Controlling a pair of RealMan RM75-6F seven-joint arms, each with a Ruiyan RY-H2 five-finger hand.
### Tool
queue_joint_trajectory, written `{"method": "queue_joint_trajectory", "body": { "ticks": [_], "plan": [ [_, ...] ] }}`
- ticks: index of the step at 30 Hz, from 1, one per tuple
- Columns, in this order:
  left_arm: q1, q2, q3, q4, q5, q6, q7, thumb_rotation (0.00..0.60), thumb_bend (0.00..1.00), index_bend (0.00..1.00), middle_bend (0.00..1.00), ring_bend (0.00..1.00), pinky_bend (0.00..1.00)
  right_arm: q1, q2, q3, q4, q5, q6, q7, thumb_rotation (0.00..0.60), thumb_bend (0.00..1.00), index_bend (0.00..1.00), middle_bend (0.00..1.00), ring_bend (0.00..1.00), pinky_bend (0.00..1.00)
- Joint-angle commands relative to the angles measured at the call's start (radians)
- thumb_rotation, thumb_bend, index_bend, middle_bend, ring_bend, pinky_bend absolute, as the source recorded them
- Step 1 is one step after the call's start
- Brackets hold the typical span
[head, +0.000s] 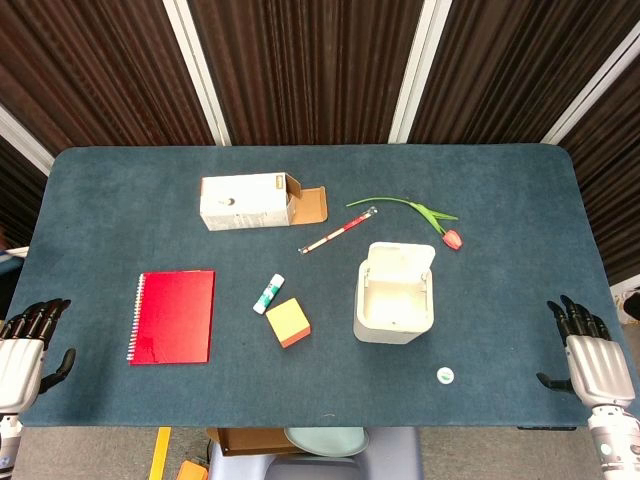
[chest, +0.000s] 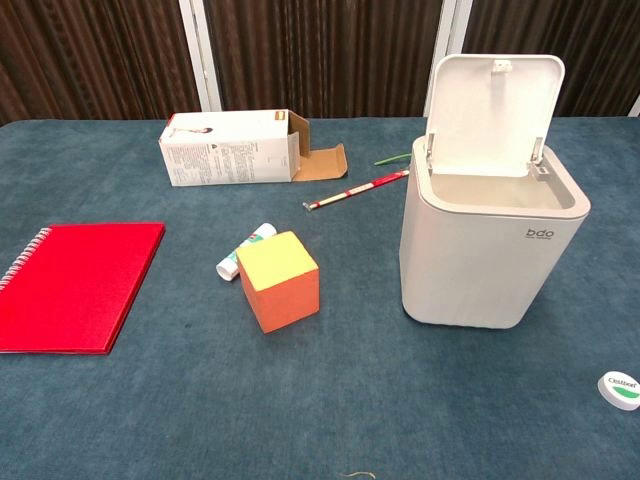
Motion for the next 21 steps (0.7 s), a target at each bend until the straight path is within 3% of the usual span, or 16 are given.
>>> {"method": "queue_joint_trajectory", "body": {
  "ticks": [1, 9, 11, 14, 17, 21],
  "plan": [
    [0.000, 0.000, 0.000, 0.000, 0.000, -0.001, 0.001, 0.600, 0.39, 0.15, 0.16, 0.15, 0.23, 0.002, 0.000, -0.001, 0.003, -0.004, -0.003, 0.005, 0.600, 0.01, 0.01, 0.00, 0.00, 0.21],
    [-0.002, 0.001, -0.001, 0.000, -0.001, -0.003, -0.006, 0.600, 0.39, 0.17, 0.17, 0.15, 0.23, 0.016, 0.013, -0.015, 0.017, -0.051, -0.040, 0.069, 0.600, 0.01, 0.01, 0.00, 0.00, 0.21],
    [-0.003, 0.000, -0.001, 0.004, -0.003, -0.007, -0.008, 0.600, 0.39, 0.17, 0.17, 0.15, 0.23, 0.020, 0.018, -0.020, 0.025, -0.072, -0.050, 0.095, 0.600, 0.01, 0.04, 0.07, 0.05, 0.22],
    [-0.004, 0.004, 0.002, 0.001, -0.010, -0.018, -0.010, 0.600, 0.39, 0.17, 0.17, 0.15, 0.23, 0.022, 0.002, -0.021, 0.060, -0.114, -0.036, 0.121, 0.600, 0.01, 0.11, 0.24, 0.23, 0.31],
    [-0.001, 0.003, 0.003, -0.002, 0.002, -0.004, 0.002, 0.600, 0.39, 0.17, 0.17, 0.15, 0.23, 0.020, -0.029, -0.028, 0.103, -0.169, -0.016, 0.142, 0.600, 0.01, 0.21, 0.44, 0.54, 0.58],
    [0.000, 0.001, 0.004, -0.004, -0.004, -0.007, 0.003, 0.600, 0.39, 0.17, 0.18, 0.15, 0.23, 0.030, -0.068, -0.043, 0.184, -0.254, -0.003, 0.182, 0.600, 0.03, 0.38, 0.62, 0.74, 0.76]
  ]
}}
